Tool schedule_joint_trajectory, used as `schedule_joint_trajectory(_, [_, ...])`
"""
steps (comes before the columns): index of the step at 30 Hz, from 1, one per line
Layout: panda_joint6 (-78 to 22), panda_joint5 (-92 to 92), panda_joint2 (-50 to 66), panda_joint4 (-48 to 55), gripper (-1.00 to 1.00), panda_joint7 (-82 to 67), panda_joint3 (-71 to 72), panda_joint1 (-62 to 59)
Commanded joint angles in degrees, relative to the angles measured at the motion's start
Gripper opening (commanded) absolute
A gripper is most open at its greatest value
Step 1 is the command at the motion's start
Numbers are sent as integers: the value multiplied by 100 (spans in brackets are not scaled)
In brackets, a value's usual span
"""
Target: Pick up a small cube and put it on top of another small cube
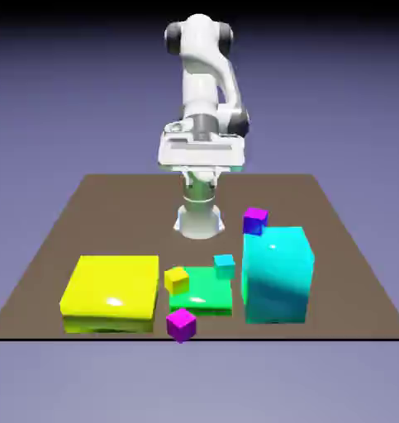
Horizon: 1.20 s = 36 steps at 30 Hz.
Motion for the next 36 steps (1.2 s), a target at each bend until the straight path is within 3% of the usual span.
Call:
schedule_joint_trajectory(1, [-121, 29, 208, 131, 0, -165, -99, 89])
schedule_joint_trajectory(27, [-3267, 790, 5607, 3535, 0, -4446, -2683, 2393])
schedule_joint_trajectory(34, [-2511, 1231, 6501, 3617, 0, -4755, -2255, 2012])
schedule_joint_trajectory(35, [-2511, 1231, 6501, 3617, -100, -4755, -2255, 2012])
schedule_joint_trajectory(36, [-2511, 1231, 6501, 3617, -100, -4755, -2255, 2012])
